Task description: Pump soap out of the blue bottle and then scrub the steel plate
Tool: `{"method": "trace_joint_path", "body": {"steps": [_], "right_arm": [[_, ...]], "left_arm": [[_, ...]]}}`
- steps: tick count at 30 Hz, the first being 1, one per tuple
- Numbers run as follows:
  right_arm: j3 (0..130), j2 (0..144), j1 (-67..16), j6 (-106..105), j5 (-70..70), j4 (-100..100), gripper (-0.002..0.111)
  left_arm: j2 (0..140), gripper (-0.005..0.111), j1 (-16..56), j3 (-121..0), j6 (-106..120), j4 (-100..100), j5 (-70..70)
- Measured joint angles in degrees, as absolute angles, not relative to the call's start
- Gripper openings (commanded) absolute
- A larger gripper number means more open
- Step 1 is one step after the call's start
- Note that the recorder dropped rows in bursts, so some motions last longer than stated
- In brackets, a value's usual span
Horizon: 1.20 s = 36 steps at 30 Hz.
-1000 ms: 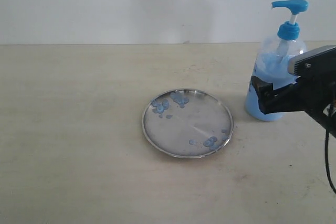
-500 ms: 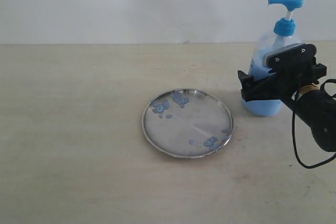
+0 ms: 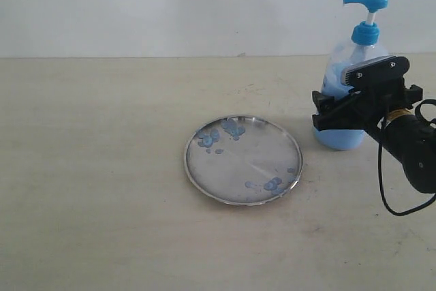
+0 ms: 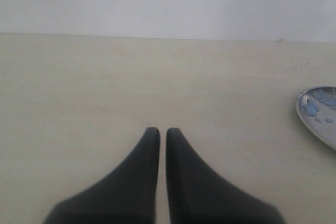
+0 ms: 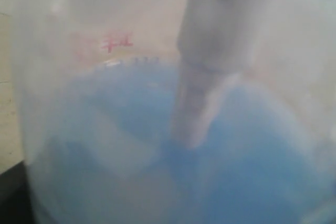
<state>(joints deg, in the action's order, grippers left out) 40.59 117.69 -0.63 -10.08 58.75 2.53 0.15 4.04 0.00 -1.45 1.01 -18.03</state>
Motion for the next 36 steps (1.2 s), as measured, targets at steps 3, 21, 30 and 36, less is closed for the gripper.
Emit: {"method": "trace_joint_path", "body": {"steps": [3, 21, 30, 36], "right_arm": [[40.7, 117.7, -0.6, -10.0, 58.5, 2.5, 0.0], [41.1, 117.6, -0.6, -20.5, 59.0, 16.4, 0.0], [41.1, 117.6, -0.6, -22.7, 59.1, 17.3, 0.0], [41.1, 117.6, -0.6, -22.7, 59.0, 17.3, 0.0]], "left_arm": [[0.2, 0.004, 4.0, 0.0, -1.5, 1.0, -18.0], [0.2, 0.004, 4.0, 0.0, -1.5, 1.0, -18.0], [0.2, 0.004, 4.0, 0.0, -1.5, 1.0, -18.0], [0.2, 0.004, 4.0, 0.0, -1.5, 1.0, -17.8]]}}
